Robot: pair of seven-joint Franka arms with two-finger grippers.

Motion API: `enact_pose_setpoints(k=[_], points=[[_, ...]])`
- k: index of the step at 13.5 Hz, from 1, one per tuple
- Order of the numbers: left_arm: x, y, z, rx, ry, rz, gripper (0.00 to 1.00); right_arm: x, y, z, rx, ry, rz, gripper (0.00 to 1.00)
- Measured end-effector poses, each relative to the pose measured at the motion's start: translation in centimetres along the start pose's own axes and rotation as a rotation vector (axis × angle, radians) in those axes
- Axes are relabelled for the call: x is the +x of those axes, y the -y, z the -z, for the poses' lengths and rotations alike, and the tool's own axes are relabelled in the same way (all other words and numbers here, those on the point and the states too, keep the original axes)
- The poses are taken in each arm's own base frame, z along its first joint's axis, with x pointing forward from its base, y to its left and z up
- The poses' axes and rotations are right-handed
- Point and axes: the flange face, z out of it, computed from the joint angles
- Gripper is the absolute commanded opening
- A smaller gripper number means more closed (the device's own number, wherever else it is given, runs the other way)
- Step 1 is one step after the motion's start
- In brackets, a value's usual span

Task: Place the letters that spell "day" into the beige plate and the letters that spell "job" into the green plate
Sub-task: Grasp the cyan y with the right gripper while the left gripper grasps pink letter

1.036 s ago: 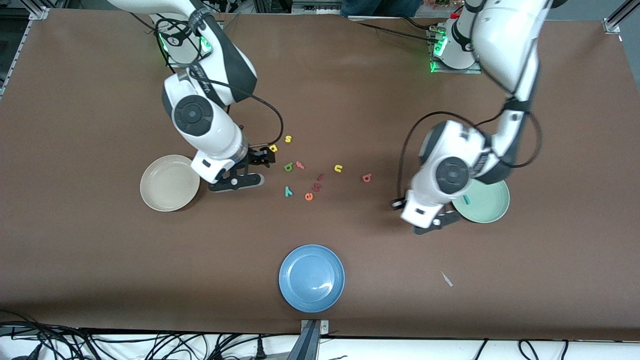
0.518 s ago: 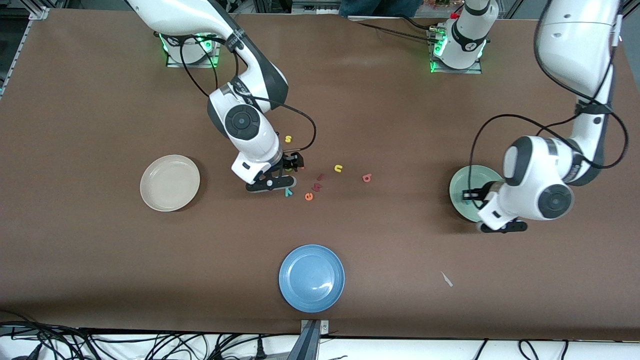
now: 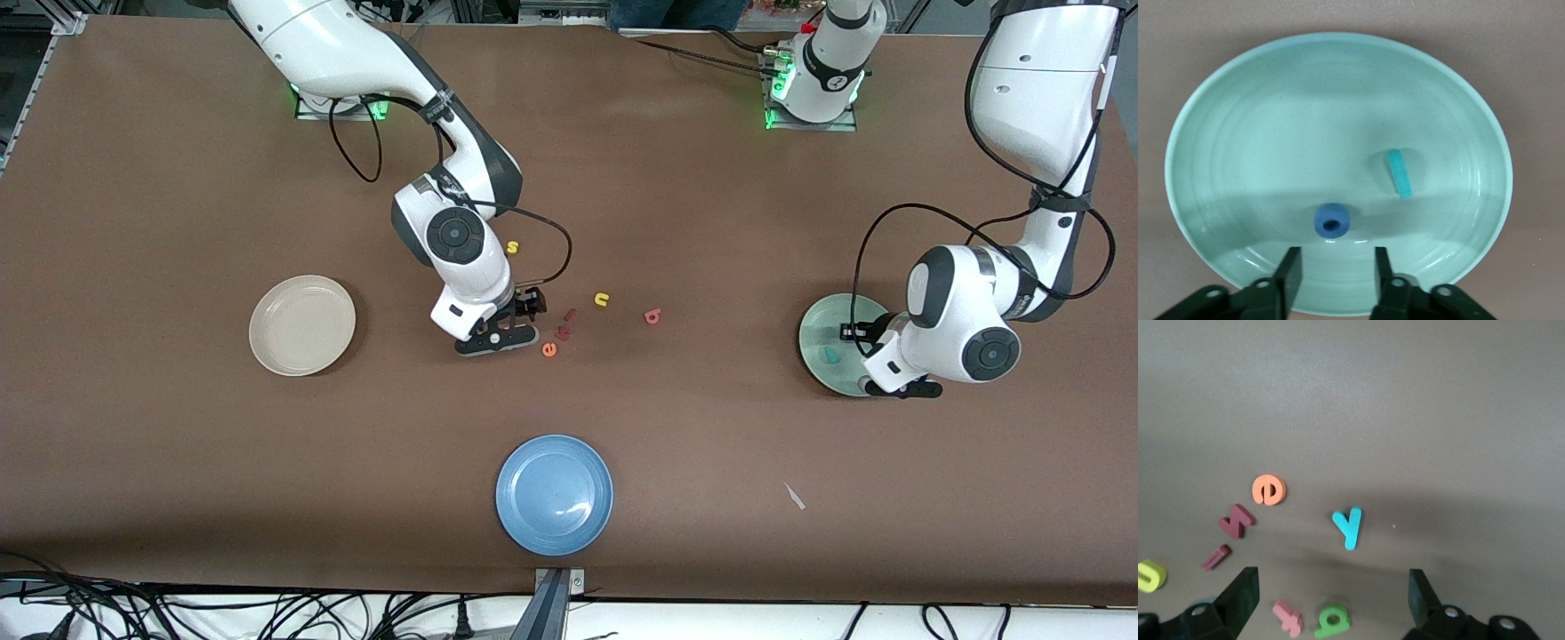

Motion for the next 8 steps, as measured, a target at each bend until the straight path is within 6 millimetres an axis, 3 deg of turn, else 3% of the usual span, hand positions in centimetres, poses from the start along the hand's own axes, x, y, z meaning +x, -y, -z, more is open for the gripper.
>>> enact_pose_setpoints(k=[2, 4, 6, 8], points=[[0.0, -0.2, 2.3, -0.002, -0.045, 0.001, 1.0, 0.1, 0.0, -1.8, 0.0, -0.019, 0.013, 0.95], [-0.9, -2.6, 6.5, -0.062, -0.092, 0.041, 1.0, 0.0, 0.0, -3.0, -0.01, -0.022, 0.027, 0.92], [-2.6, -8.0, 9.9, -0.11, -0.11, 0.105, 1.0, 0.0, 0.1, -3.3, -0.008, -0.028, 0.03, 0.88], [-4.1, -15.1, 10.9, -0.137, -0.119, 0.169, 1.0, 0.1, 0.1, -3.3, -0.009, -0.04, 0.039, 0.84]])
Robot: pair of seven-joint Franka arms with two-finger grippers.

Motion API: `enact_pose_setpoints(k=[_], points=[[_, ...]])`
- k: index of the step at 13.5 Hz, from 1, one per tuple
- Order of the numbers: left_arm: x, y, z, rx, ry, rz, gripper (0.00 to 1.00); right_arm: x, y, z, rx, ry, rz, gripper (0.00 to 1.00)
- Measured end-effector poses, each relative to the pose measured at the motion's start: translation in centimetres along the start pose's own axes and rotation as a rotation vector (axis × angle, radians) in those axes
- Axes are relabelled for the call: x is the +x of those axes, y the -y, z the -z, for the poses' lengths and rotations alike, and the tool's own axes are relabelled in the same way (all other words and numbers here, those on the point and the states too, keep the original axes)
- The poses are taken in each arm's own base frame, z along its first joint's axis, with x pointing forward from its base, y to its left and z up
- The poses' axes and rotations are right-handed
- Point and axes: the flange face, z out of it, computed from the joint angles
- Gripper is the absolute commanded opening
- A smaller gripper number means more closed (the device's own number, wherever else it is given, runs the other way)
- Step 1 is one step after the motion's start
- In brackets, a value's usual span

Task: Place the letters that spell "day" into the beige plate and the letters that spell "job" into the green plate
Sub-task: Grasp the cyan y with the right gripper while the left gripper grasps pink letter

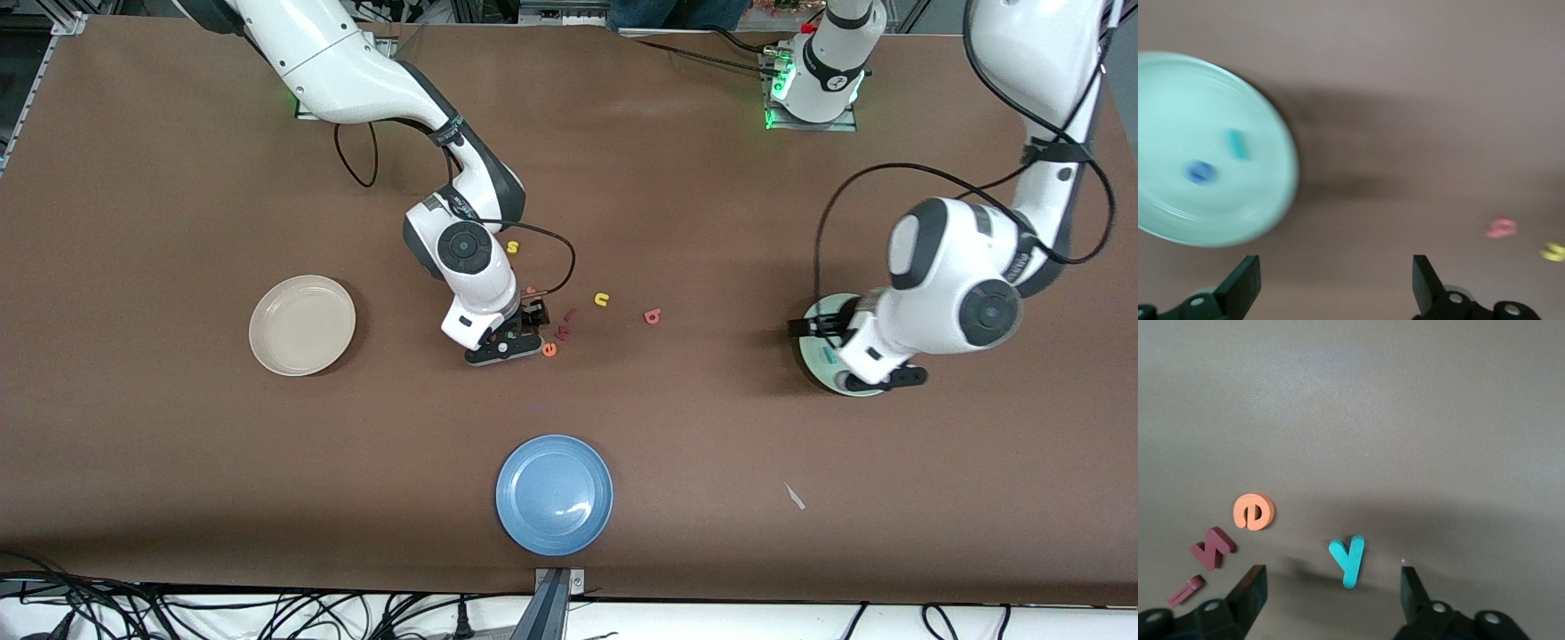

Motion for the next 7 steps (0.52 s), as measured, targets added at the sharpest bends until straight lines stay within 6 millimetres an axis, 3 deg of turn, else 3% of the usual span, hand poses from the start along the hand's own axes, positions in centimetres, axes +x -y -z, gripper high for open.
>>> enact_pose_setpoints(k=[2, 4, 7], points=[[-2.3, -6.5, -2.0, -0.04, -0.048, 0.075, 1.0, 0.0, 0.1, -0.5, 0.003, -0.014, 0.006, 0.79], [-4.3, -11.5, -5.4, -0.061, -0.083, 0.135, 1.0, -0.1, 0.1, -1.3, 0.004, -0.011, 0.007, 0.77], [-6.3, -15.5, -11.4, 0.013, -0.118, 0.187, 1.0, -0.3, 0.0, -1.8, 0.003, -0.007, 0.008, 0.65]])
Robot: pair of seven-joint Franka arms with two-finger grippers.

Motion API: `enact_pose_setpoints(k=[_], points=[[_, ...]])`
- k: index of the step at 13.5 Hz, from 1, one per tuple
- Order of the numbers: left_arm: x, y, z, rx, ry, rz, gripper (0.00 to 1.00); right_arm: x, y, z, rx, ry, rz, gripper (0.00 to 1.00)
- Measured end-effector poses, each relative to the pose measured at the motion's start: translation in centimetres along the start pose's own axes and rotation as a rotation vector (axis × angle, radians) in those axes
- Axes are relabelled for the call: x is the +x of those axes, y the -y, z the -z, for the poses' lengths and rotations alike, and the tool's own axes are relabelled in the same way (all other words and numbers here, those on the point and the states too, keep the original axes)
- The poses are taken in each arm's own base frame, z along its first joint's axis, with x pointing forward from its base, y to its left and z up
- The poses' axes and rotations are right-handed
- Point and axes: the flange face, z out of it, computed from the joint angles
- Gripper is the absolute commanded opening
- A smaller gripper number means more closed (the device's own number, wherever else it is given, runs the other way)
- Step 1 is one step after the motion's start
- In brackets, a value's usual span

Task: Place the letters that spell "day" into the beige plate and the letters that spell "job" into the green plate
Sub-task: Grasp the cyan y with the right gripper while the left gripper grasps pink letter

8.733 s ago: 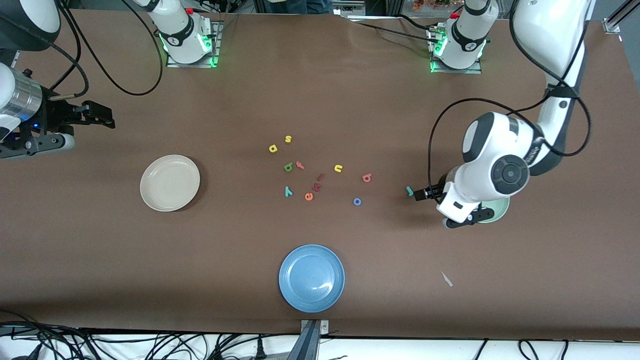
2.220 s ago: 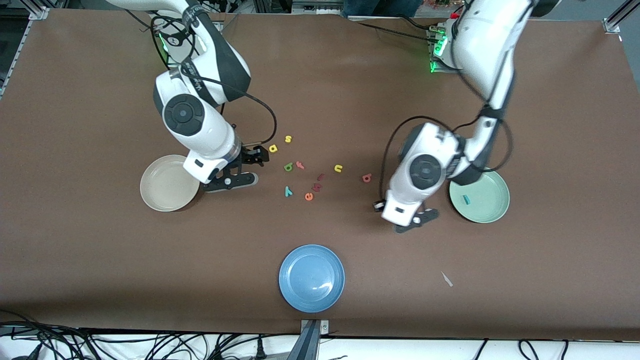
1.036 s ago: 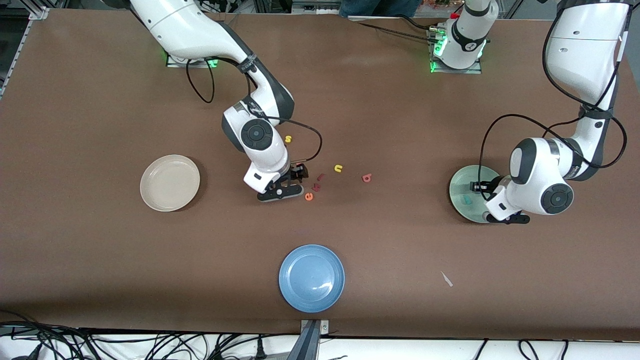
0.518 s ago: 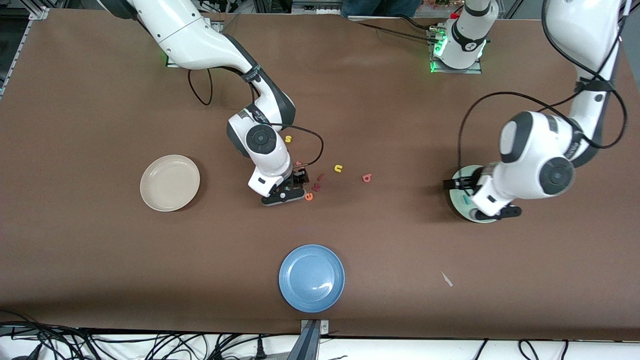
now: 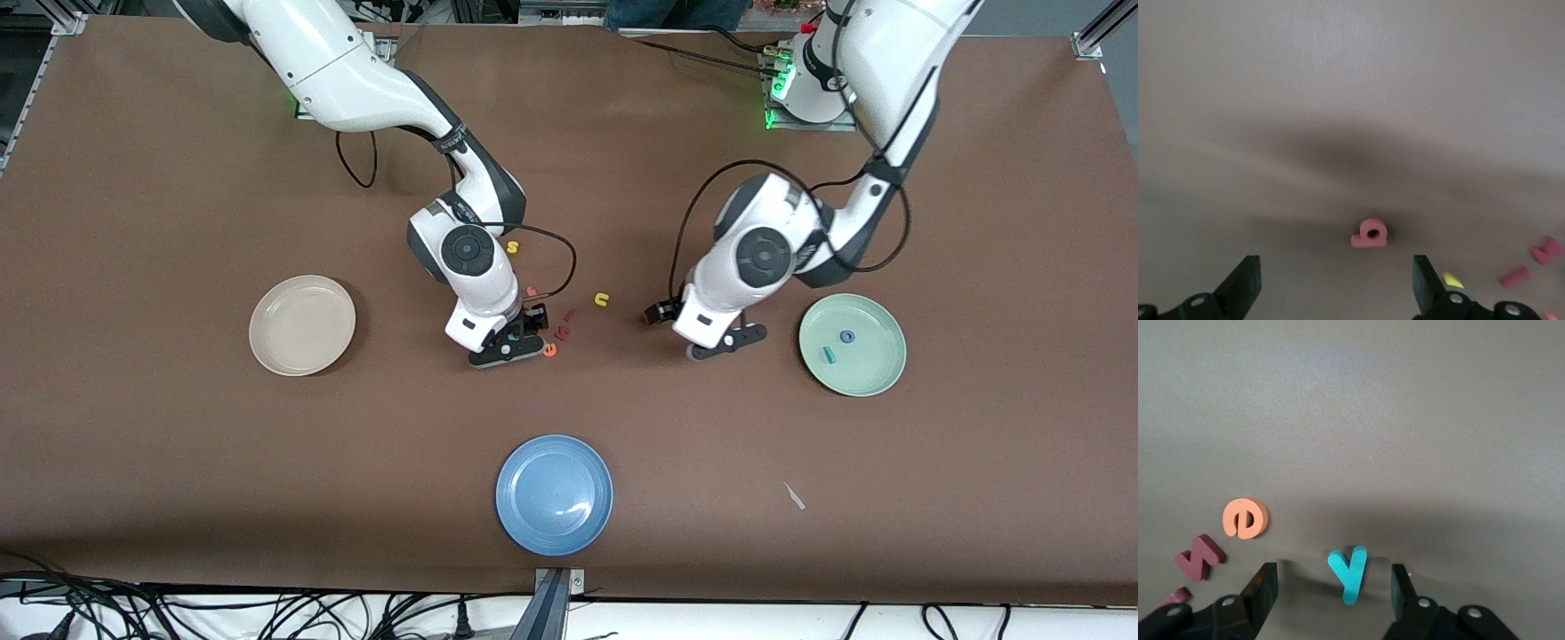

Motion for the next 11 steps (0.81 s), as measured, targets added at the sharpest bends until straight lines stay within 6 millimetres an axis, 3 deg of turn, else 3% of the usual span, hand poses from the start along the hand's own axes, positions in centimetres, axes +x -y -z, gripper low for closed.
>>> enact_pose_setpoints(k=[3, 5, 7, 11], points=[[-1.0, -1.4, -4.7, 0.01, -0.04, 0.042, 0.97, 0.0, 0.0, -0.1, -0.001, 0.002, 0.0, 0.49], [-1.1, -1.7, -6.4, 0.004, -0.055, 0.046, 0.87, -0.1, 0.0, -0.2, -0.001, 0.002, 0.0, 0.42], [-1.0, -1.8, -6.5, 0.001, -0.061, 0.047, 0.75, -0.1, -0.1, -0.2, -0.002, 0.003, -0.001, 0.3], [-1.6, -2.2, -6.6, 0.001, -0.062, 0.051, 0.71, 0.0, -0.2, -0.2, -0.003, 0.003, -0.002, 0.02]])
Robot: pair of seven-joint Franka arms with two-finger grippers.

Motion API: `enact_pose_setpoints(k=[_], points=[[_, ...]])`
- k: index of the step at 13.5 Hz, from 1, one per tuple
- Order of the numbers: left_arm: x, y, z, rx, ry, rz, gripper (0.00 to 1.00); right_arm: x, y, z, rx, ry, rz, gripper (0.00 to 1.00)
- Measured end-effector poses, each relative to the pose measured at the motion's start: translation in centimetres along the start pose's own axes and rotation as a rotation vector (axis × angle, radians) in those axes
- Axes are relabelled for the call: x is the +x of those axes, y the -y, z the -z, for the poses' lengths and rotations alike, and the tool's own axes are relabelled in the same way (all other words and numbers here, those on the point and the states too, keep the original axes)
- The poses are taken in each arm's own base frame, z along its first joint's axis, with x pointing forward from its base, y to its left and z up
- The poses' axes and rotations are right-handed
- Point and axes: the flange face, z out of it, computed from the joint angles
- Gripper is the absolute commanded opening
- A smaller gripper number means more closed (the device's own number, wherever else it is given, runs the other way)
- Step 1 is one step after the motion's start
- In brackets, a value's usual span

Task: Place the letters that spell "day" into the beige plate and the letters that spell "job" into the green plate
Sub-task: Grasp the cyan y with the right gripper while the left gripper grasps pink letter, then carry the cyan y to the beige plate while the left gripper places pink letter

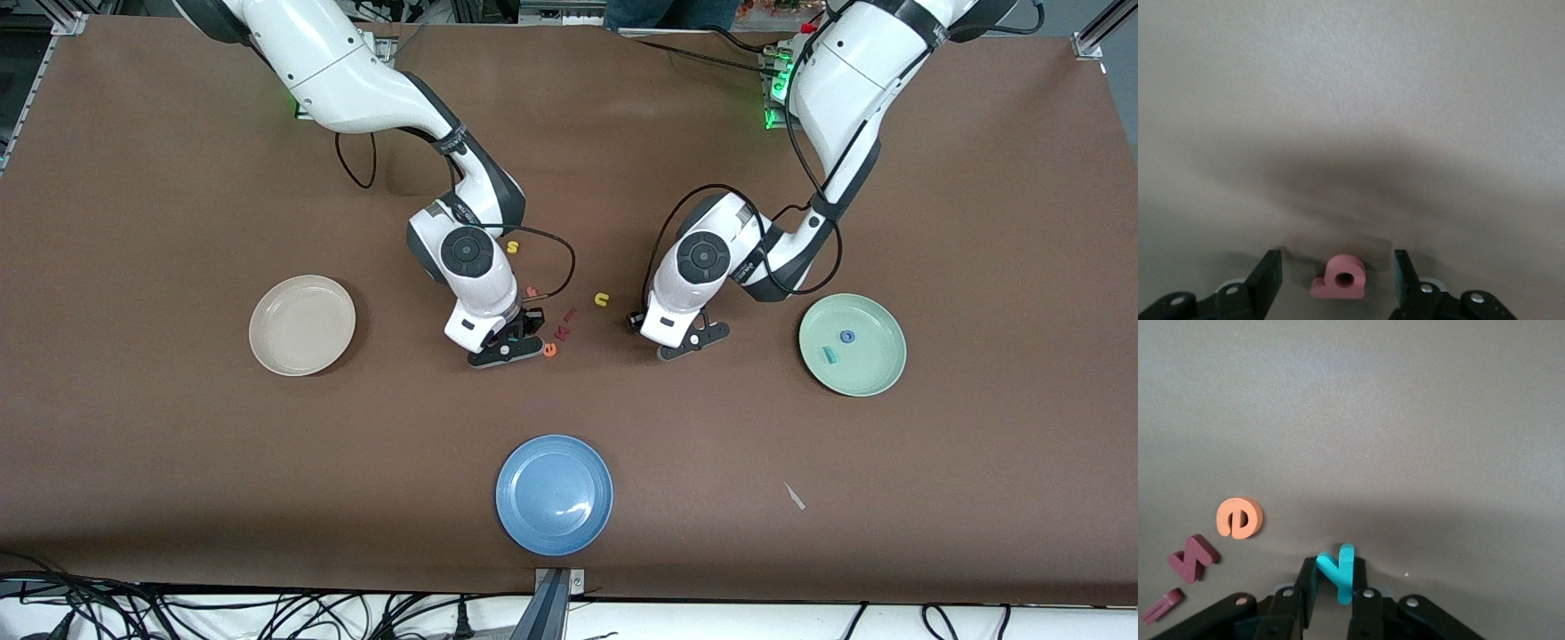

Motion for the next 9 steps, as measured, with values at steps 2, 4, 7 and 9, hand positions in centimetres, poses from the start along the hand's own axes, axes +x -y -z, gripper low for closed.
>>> enact_pose_setpoints(k=[2, 4, 7, 9], points=[[-0.7, -0.4, -0.1, 0.002, 0.001, -0.007, 0.6, 0.0, 0.0, 0.0, 0.0, 0.0, 0.001, 0.0], [-1.0, -0.6, -0.3, 0.006, 0.0, -0.014, 0.53, 0.3, -0.4, 0.4, -0.002, -0.003, 0.008, 0.0], [-1.0, -0.6, -0.3, 0.013, -0.012, -0.028, 0.31, 2.0, -4.3, 3.5, -0.026, 0.011, 0.039, 0.0], [-1.0, -0.6, -0.2, 0.012, -0.014, -0.027, 0.19, 2.7, -8.4, 6.4, -0.04, 0.019, 0.079, 0.0]])
